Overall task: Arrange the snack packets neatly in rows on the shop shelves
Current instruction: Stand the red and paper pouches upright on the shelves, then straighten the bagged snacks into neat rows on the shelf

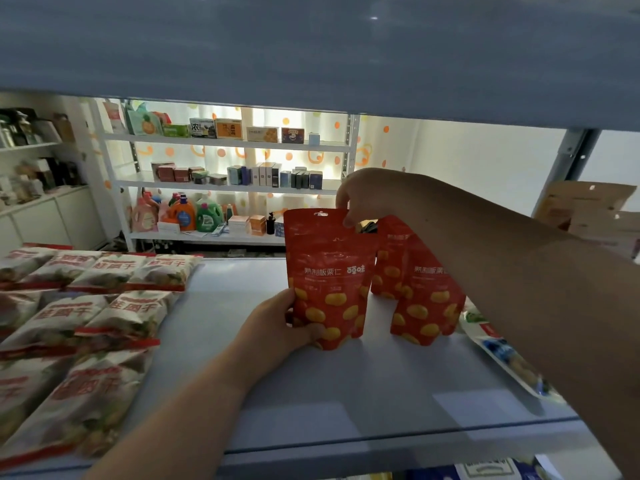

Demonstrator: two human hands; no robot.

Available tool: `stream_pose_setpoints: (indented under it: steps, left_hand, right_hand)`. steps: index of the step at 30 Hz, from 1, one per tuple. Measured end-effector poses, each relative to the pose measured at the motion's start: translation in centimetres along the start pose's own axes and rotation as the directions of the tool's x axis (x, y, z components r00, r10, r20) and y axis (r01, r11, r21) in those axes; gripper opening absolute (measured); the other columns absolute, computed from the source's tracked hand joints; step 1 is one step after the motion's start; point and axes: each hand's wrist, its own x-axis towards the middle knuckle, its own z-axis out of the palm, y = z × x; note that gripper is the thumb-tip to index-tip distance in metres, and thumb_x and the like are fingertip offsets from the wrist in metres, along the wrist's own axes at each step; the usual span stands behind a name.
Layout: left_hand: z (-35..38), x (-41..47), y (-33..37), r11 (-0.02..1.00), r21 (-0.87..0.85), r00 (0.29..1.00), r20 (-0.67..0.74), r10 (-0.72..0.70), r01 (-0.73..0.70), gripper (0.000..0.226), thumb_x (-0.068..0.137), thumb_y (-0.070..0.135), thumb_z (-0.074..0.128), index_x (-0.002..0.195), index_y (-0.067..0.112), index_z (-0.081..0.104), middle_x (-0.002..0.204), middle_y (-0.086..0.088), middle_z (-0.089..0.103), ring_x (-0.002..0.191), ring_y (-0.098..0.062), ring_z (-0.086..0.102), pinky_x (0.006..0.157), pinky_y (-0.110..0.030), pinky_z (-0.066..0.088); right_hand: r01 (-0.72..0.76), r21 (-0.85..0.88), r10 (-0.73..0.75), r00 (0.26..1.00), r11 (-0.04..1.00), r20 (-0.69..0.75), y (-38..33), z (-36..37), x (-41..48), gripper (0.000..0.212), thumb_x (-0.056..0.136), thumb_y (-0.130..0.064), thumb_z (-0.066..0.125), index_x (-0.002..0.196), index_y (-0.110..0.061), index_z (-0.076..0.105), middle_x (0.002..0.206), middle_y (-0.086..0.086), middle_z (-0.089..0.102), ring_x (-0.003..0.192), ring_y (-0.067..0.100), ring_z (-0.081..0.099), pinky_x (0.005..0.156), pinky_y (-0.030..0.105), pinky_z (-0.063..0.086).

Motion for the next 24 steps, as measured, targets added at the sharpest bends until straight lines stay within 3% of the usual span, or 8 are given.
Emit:
stream_pose_setpoints:
  steps: [4,8,12,15,17,20,24]
  left_hand:
    - [0.4,-0.1,-0.2,0.997,0.035,0.997,-0.034,0.066,-0.065,0.041,0.076,0.041,0.079,0.109,0.048,0.054,0.1,0.028,0.066,0.089,0.011,0.06,0.069,-0.004,0.045]
    - [0.7,0.0,-0.4,0.992,0.084,0.994,-0.054,0.099,-0.094,0.048,0.078,0.046,0.074,0.118,0.047,0.048,0.104,0.032,0.062,0.091,0.013,0.059,0.072,-0.007,0.045]
    - [0.7,0.1,-0.6,0.989,0.093,0.992,-0.047,0.117,-0.113,0.05,0.081,0.04,0.074,0.123,0.042,0.046,0.102,0.035,0.057,0.089,0.021,0.054,0.07,0.001,0.041]
    - [0.6,0.2,-0.8,0.988,0.099,0.992,-0.043,0.122,-0.117,0.049,0.083,0.037,0.072,0.124,0.039,0.044,0.102,0.036,0.054,0.087,0.019,0.055,0.068,0.001,0.041]
    - [0.5,0.2,-0.9,0.987,0.116,0.991,-0.054,0.119,-0.112,0.048,0.084,0.036,0.07,0.124,0.037,0.043,0.104,0.032,0.054,0.09,0.009,0.058,0.069,-0.002,0.041]
    - [0.5,0.3,-1.2,0.986,0.129,0.991,-0.072,0.111,-0.101,0.048,0.084,0.034,0.069,0.125,0.032,0.044,0.107,0.022,0.056,0.096,-0.002,0.058,0.072,-0.004,0.036]
    - [0.5,0.3,-1.4,0.986,0.144,0.994,-0.052,0.096,-0.088,0.047,0.085,0.035,0.068,0.125,0.03,0.045,0.109,0.019,0.057,0.094,-0.002,0.055,0.068,-0.002,0.036]
  right_hand:
    - [-0.021,0.014,0.021,1.0,1.0,0.014,-0.1,0.0,-0.1,0.029,0.094,-0.027,0.064,0.121,-0.018,0.069,0.117,0.003,0.065,0.108,0.019,0.059,0.076,0.025,0.038]
    - [-0.038,0.003,0.038,0.999,0.999,-0.03,-0.5,0.3,-0.4,0.031,0.093,-0.027,0.064,0.123,-0.018,0.068,0.12,0.002,0.064,0.11,0.019,0.058,0.082,0.027,0.041]
    - [-0.065,0.041,0.068,0.996,0.997,-0.059,-0.7,0.5,-0.8,0.03,0.092,-0.025,0.064,0.121,-0.018,0.069,0.116,0.003,0.064,0.105,0.018,0.059,0.063,0.022,0.037]
    - [-0.086,0.073,0.091,0.994,0.994,-0.065,-0.8,0.7,-1.0,0.029,0.091,-0.024,0.064,0.119,-0.018,0.068,0.115,0.002,0.063,0.101,0.017,0.058,0.062,0.022,0.036]
    - [-0.101,0.088,0.107,0.993,0.991,-0.056,-0.8,0.9,-1.2,0.029,0.092,-0.024,0.063,0.12,-0.018,0.067,0.115,0.002,0.063,0.1,0.016,0.057,0.06,0.02,0.035]
    - [-0.122,0.135,0.132,0.989,0.983,-0.073,-0.7,1.2,-1.7,0.032,0.093,-0.027,0.061,0.125,-0.02,0.064,0.12,0.0,0.061,0.102,0.014,0.054,0.07,0.024,0.04]
    - [-0.154,0.237,0.201,0.962,0.959,-0.186,-1.0,1.3,-3.2,0.036,0.095,-0.022,0.057,0.132,-0.023,0.058,0.136,0.001,0.057,0.117,0.02,0.053,0.091,0.03,0.044]
